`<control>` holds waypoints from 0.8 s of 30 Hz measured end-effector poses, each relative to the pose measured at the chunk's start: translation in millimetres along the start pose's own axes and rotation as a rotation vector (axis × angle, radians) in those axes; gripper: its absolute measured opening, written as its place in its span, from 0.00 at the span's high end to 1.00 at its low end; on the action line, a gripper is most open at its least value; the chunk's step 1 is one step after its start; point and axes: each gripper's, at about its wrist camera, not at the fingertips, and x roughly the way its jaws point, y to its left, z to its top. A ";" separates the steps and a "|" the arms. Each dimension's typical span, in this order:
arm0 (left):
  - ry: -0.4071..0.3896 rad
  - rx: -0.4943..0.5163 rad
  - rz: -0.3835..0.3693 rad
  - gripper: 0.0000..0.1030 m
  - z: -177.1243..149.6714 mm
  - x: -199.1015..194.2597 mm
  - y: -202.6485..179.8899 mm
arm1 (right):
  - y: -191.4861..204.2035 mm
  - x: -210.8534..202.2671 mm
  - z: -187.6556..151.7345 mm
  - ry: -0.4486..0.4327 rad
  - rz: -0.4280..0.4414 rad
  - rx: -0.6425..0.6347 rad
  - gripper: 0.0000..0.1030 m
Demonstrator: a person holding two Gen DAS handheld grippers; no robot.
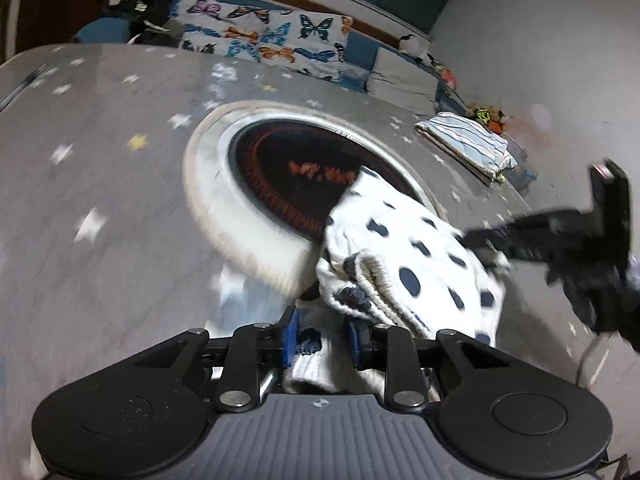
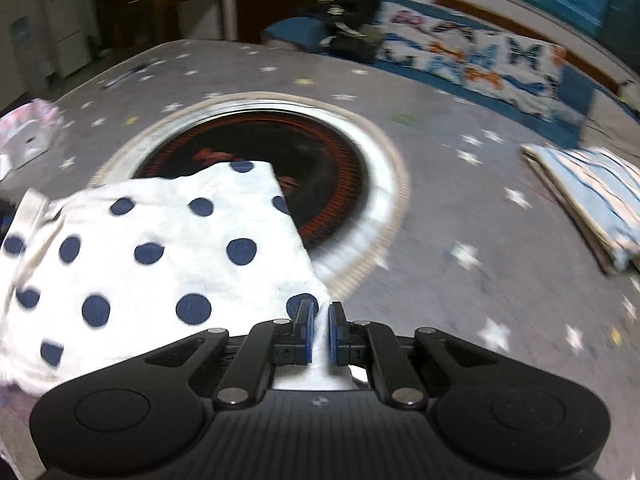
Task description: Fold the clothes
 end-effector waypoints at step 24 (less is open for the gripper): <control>-0.055 -0.165 -0.015 0.45 0.5 -13.9 7.9 | 82.5 -50.5 -1.8 -0.173 0.173 -0.226 0.86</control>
